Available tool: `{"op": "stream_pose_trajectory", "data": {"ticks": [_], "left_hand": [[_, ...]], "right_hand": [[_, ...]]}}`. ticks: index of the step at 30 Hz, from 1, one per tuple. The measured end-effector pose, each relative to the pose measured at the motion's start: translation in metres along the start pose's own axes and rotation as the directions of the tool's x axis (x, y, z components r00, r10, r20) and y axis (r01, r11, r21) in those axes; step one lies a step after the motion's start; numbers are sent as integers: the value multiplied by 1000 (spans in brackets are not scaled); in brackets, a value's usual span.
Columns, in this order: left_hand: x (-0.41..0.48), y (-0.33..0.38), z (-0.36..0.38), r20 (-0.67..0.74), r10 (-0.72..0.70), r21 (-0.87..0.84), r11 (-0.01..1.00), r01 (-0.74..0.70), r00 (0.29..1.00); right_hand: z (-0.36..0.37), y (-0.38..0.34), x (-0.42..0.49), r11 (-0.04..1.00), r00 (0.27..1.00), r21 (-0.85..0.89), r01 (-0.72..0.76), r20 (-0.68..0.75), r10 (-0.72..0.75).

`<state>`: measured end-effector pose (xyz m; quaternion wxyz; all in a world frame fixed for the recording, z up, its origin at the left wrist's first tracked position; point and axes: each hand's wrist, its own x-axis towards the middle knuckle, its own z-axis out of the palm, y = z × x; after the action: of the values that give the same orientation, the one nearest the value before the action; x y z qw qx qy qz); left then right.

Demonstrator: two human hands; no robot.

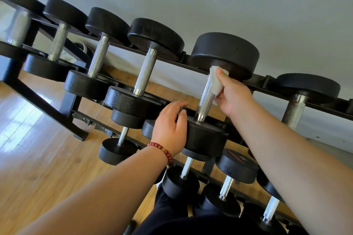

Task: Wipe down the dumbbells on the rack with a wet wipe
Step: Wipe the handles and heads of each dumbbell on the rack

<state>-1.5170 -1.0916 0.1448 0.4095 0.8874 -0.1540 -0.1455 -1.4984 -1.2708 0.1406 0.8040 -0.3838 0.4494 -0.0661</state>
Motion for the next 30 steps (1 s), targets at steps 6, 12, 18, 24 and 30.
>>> {"op": "stream_pose_trajectory", "data": {"ticks": [6, 12, 18, 24, 30], "left_hand": [[-1, -1, 0, -3, 2, -6, 1000, -3, 1000], [-2, -1, 1, -17, 26, -18, 1000, -26, 1000], [-1, -1, 2, -9, 21, -21, 1000, -21, 1000], [1, -3, 2, 0, 22, -12, 1000, -22, 1000], [1, -5, 3, -5, 25, -12, 1000, -25, 1000]], "right_hand": [[2, 9, -7, 998, 999, -48, 48, -11, -49], [-6, 25, -3, 988, 991, -115, 100, 102, -88], [-1, 12, 0, 953, 982, -238, 186, 26, -185], [6, 32, -3, 862, 963, -433, 263, 59, -264], [26, 15, 1, 922, 970, -339, 190, -78, -228]]}}
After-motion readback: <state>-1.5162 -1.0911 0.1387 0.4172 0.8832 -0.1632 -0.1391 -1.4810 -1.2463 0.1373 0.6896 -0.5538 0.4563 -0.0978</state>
